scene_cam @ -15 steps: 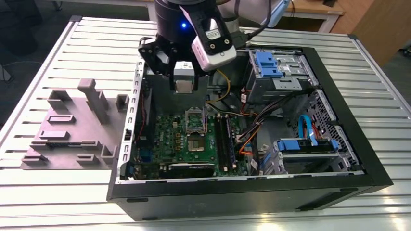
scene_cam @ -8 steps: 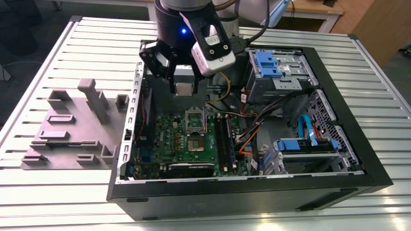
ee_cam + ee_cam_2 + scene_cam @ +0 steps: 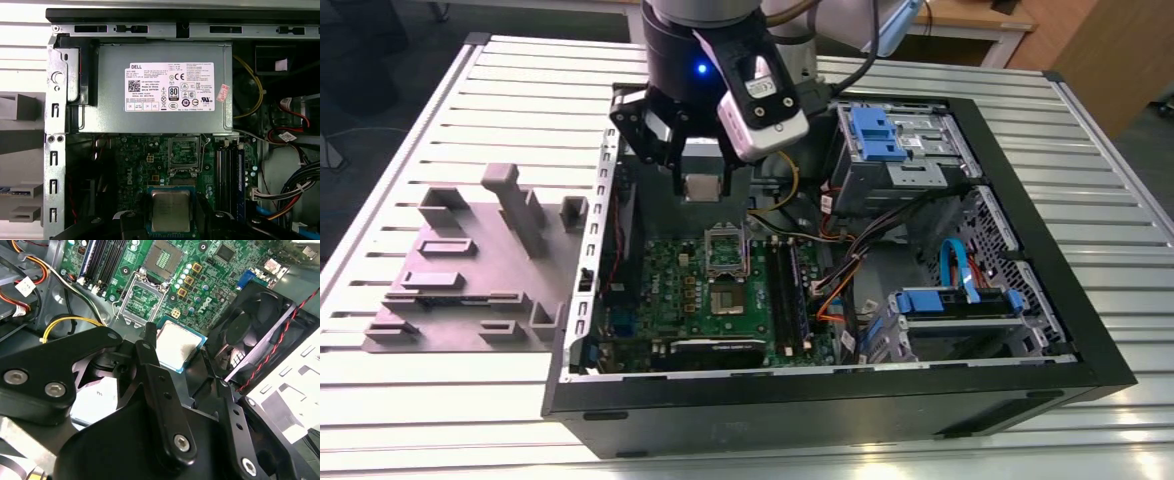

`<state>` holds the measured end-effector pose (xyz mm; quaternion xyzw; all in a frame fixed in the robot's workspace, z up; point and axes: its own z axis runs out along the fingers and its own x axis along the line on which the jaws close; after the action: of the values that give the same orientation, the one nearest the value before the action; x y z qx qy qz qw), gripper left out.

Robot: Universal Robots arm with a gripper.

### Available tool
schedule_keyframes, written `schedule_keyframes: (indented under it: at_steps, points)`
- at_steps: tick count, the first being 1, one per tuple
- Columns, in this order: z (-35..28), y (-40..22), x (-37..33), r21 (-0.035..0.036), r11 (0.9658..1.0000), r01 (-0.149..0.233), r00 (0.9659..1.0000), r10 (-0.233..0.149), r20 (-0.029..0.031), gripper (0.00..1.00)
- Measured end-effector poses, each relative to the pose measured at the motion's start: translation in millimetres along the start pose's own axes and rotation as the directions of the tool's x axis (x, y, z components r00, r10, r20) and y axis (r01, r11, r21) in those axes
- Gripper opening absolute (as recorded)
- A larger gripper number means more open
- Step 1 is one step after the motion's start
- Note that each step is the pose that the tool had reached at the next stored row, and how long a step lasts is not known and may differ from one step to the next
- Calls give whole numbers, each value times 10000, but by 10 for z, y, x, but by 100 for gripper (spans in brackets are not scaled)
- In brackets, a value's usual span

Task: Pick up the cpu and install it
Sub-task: 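Pick up the cpu and move it towards the insertion slot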

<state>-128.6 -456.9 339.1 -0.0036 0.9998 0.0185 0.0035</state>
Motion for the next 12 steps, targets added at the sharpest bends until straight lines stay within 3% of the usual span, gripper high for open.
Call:
schedule_keyframes:
  at_steps: [12]
  points:
    - [28,-1,0,1,10000,0,10000,0,-1,47]
